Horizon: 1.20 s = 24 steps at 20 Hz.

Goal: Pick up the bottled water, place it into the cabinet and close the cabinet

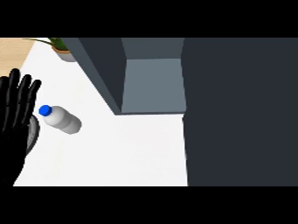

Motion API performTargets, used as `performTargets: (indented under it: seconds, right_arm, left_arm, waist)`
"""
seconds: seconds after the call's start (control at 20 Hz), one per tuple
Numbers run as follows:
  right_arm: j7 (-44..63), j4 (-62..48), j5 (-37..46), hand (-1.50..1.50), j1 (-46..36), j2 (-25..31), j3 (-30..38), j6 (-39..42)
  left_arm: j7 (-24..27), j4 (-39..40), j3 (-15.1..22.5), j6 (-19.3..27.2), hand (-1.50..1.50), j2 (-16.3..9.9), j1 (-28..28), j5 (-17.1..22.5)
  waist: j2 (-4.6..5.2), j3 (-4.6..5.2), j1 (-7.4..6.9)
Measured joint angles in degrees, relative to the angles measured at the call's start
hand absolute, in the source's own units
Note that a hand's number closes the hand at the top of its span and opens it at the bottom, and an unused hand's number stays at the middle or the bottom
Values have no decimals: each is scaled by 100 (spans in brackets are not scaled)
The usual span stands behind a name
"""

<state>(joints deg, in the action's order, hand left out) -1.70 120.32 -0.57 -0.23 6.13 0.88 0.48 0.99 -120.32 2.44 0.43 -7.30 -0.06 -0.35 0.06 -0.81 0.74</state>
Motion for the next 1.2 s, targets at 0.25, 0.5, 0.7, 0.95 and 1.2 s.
performTargets:
  seconds: [0.25,0.5,0.7,0.95,1.2]
  right_arm:
    - [-46,284,-52,-150,515,0,-15,157]
    - [351,674,-434,-150,944,-31,-527,532]
    - [873,1296,-622,-150,1251,-23,-829,611]
    - [1522,1993,-607,-150,1443,-27,-1097,509]
    - [1892,2112,-456,-150,1305,-109,-1336,358]
  left_arm:
    - [142,205,-820,-667,-150,-539,-65,861]
    - [-392,618,-1348,-1048,-150,-629,-48,2318]
    - [-1057,418,-1737,-1101,-150,-797,58,3302]
    - [-1825,-213,-2155,-873,-150,-1016,221,4036]
    - [-2358,-638,-2446,-675,-150,-1113,331,4461]
  waist:
    - [-8,59,-35]
    - [-23,81,-58]
    - [-29,82,-74]
    - [-28,83,-82]
    - [-22,82,-85]
